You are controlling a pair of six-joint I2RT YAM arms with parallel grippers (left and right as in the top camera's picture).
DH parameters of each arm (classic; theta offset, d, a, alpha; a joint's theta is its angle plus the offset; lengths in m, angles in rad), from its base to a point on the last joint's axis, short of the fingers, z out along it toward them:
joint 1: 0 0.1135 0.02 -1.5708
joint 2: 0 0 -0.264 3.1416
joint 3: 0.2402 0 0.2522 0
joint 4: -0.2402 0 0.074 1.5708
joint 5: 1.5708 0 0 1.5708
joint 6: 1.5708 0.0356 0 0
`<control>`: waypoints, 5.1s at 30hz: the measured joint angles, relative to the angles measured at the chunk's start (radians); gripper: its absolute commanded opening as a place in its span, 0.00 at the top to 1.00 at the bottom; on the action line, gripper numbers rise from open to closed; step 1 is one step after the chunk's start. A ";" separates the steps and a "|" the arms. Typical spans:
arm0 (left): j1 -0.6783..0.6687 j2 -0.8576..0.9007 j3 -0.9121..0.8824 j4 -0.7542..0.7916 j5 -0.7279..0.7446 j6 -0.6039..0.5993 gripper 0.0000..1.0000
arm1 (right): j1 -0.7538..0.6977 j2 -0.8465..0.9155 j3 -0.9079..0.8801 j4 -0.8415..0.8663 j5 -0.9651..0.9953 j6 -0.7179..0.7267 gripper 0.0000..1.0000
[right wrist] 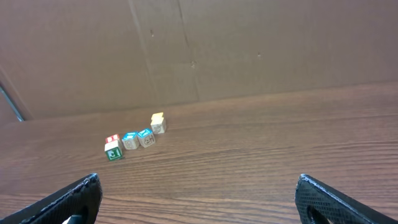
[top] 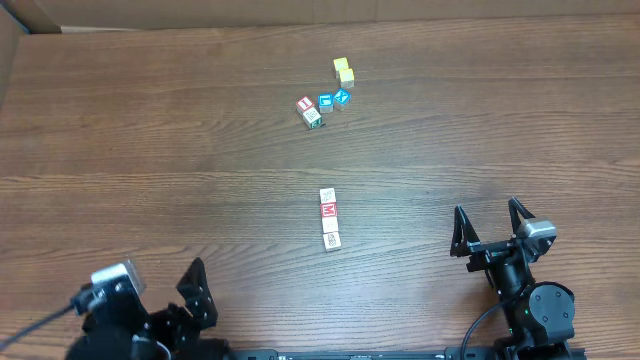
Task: Flip 4 blocks
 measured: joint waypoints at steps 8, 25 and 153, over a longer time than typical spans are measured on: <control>0.000 -0.243 -0.196 0.168 0.000 0.000 0.01 | 0.000 0.000 0.000 0.000 0.000 0.000 0.00; 0.000 -0.354 -0.472 0.920 0.099 0.000 0.01 | 0.000 0.000 0.000 0.000 0.000 0.000 0.00; 0.000 -0.357 -1.102 1.227 0.117 0.315 0.00 | 0.000 0.000 0.000 0.000 0.000 0.000 0.00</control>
